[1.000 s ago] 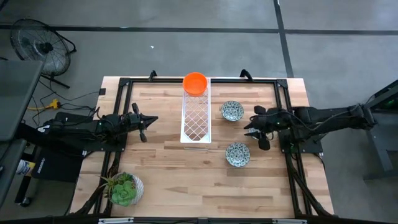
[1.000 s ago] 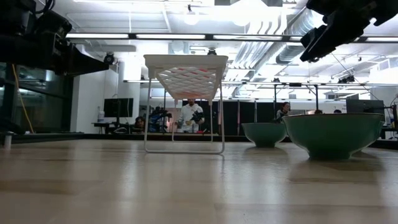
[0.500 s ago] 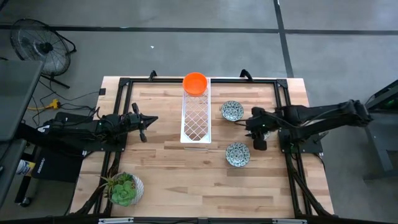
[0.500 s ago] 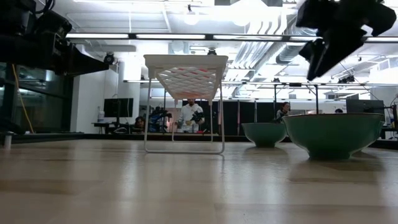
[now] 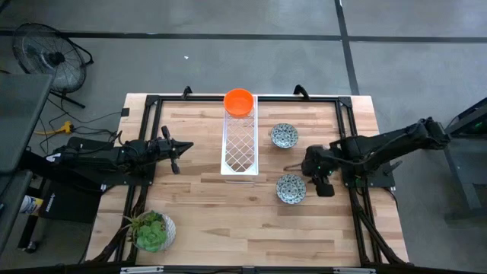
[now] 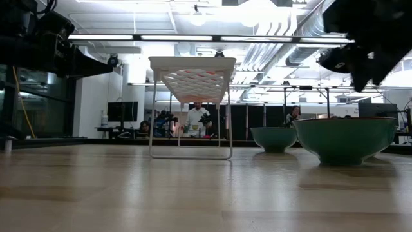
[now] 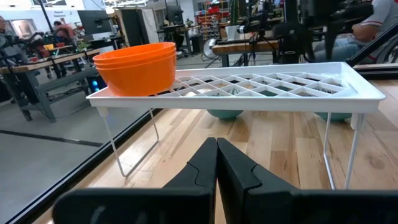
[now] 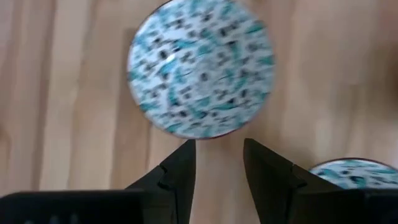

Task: Pick & Place Mini bowls
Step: Put the bottom blue white pattern bowl on the shelf

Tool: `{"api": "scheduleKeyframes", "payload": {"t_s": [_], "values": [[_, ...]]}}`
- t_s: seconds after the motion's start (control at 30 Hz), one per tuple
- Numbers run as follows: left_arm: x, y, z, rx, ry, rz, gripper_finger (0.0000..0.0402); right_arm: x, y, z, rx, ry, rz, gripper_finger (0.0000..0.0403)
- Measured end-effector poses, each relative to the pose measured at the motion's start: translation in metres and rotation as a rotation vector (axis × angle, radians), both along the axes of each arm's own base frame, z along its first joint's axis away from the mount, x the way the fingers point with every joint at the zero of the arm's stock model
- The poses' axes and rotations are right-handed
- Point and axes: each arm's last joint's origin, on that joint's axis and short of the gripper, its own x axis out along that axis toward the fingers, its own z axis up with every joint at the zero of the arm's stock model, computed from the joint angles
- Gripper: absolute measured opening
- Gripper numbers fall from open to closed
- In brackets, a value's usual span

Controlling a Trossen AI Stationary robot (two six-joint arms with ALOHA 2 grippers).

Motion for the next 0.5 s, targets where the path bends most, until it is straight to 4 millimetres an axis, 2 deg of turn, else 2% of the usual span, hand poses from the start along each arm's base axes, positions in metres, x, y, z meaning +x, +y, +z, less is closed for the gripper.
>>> {"api": "scheduleKeyframes", "payload": {"t_s": [0.27,0.5], "values": [[0.000,0.000,0.000,0.000,0.000,0.000,0.0001,0.006,0.028,-0.010,0.011,0.020,0.139,0.0122],[0.000,0.000,0.000,0.000,0.000,0.000,0.0001,0.015,0.043,-0.018,0.011,-0.006,0.213,0.0122]]}}
